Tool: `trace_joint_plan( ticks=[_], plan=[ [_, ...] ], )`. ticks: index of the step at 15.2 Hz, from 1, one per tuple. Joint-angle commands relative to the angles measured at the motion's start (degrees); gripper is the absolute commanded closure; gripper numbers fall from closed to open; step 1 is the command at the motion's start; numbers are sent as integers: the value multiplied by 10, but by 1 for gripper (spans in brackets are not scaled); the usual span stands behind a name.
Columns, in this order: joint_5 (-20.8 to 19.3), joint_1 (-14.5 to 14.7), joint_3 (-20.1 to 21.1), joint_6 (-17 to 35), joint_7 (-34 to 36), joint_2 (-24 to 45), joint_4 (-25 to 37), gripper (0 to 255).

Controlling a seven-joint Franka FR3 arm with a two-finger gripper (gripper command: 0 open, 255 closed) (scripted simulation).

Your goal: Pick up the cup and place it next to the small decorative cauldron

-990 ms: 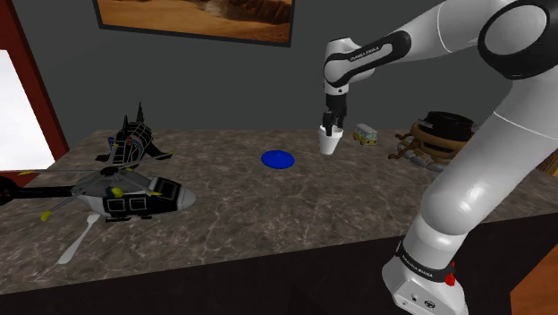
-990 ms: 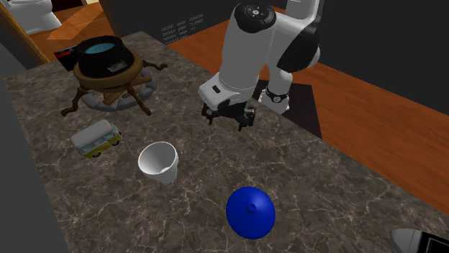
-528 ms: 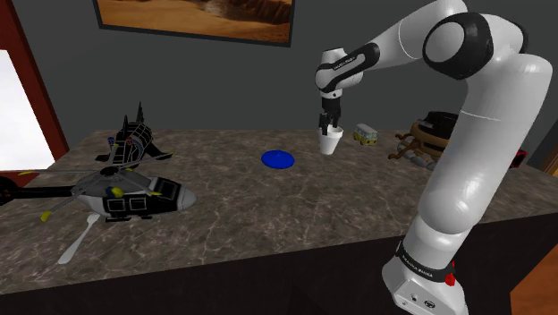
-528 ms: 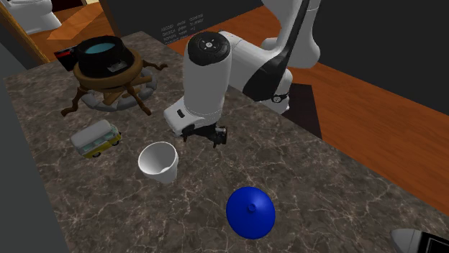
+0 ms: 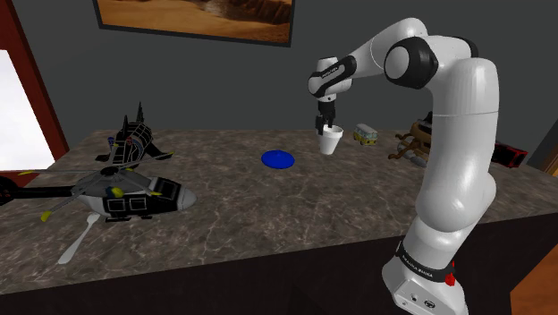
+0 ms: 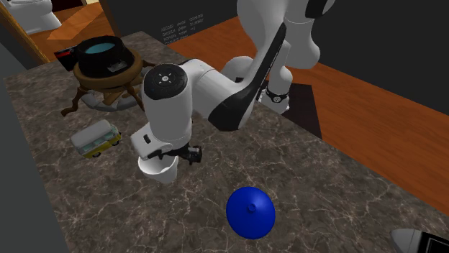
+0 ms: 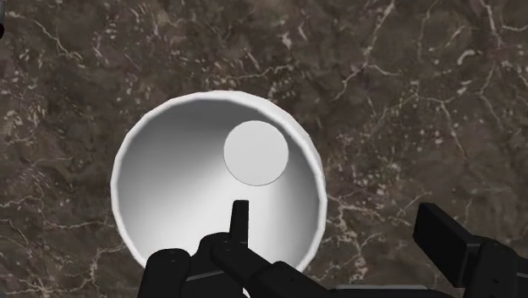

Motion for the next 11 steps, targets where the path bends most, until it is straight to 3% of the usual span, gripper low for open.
trace_joint_plan(
  ticks=[1, 11],
  plan=[
    [2, -4, -1, 12, -5, 8, -3, 0],
    [5, -9, 0, 42, -6, 23, -18, 0]
  ],
)
